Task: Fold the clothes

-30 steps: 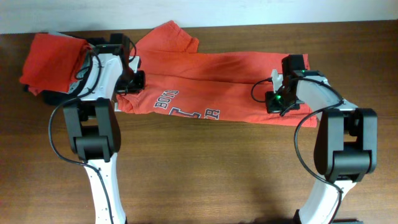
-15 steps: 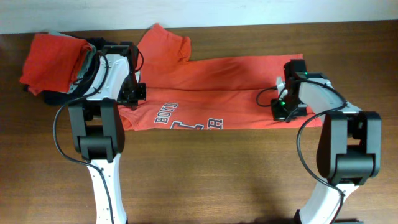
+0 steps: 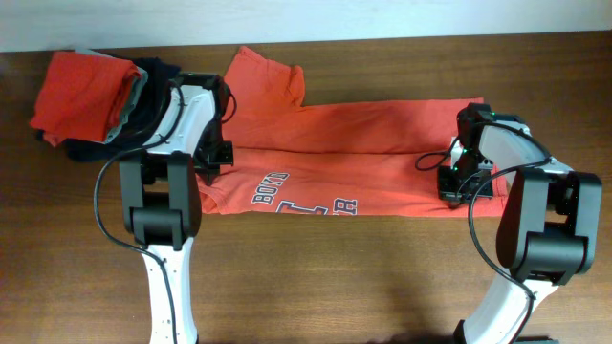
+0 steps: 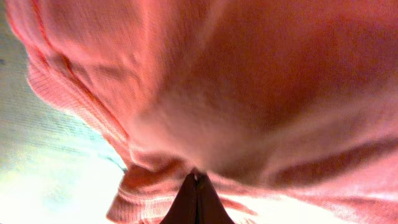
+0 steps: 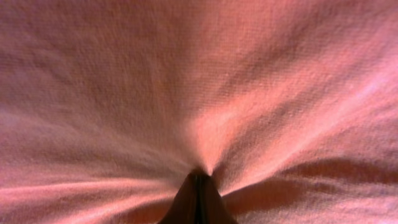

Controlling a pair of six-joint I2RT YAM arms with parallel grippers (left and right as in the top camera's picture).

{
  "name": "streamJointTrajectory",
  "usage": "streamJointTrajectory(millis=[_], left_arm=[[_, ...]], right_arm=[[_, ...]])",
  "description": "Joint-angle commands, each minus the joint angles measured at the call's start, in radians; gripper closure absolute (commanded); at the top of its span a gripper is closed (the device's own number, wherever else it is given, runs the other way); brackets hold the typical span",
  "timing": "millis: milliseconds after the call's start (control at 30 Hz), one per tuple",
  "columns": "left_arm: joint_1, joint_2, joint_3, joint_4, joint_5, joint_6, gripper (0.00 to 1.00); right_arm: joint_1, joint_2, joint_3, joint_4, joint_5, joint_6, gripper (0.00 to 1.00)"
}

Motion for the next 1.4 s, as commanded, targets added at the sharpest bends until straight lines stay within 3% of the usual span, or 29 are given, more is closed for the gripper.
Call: streamJointTrajectory(millis=[0, 467, 767, 867, 967, 1000, 1067, 1100, 1167, 1367], left_arm=[[-0.016, 0.014, -0.008, -0.023, -0.022, -0.065, 0.99], [-0.019, -0.010, 0.007, -0.029, -0.018, -0.073, 0.99], [-0.025, -0.131, 0.240, -0.065, -0.014, -0.072, 0.98], [-0.024, -0.157, 0.386, -0.042, -0.010, -0.065, 0.84], [-0.024, -0.158, 0.537, 0.011, 0.033, 0.014, 0.51], [-0.024, -0.158, 0.573, 0.046, 0.071, 0.064, 0.44], [-0.024, -0.158, 0.612, 0.121, 0.127, 0.126, 0.29], [-0.024, -0.158, 0.614, 0.164, 0.139, 0.128, 0.28], [-0.024, -0.151, 0.612, 0.225, 0.149, 0.129, 0.28], [-0.020, -0.083, 0.610, 0.367, 0.168, 0.231, 0.27]], right_arm=[[-0.008, 0.040, -0.005, -0.019, 0.013, 0.027, 0.96], [-0.008, 0.037, 0.122, -0.012, -0.064, -0.064, 0.96], [-0.007, 0.034, 0.406, -0.141, -0.109, -0.079, 0.96], [-0.007, 0.034, 0.501, -0.195, -0.109, -0.079, 0.95], [-0.007, 0.034, 0.578, -0.236, -0.109, -0.079, 0.93], [-0.007, 0.034, 0.600, -0.248, -0.109, -0.079, 0.90], [-0.008, 0.034, 0.639, -0.265, -0.109, -0.079, 0.71], [-0.007, 0.034, 0.649, -0.265, -0.109, -0.078, 0.60], [-0.007, 0.034, 0.658, -0.264, -0.109, -0.079, 0.50], [-0.008, 0.035, 0.658, -0.233, -0.109, -0.079, 0.47]])
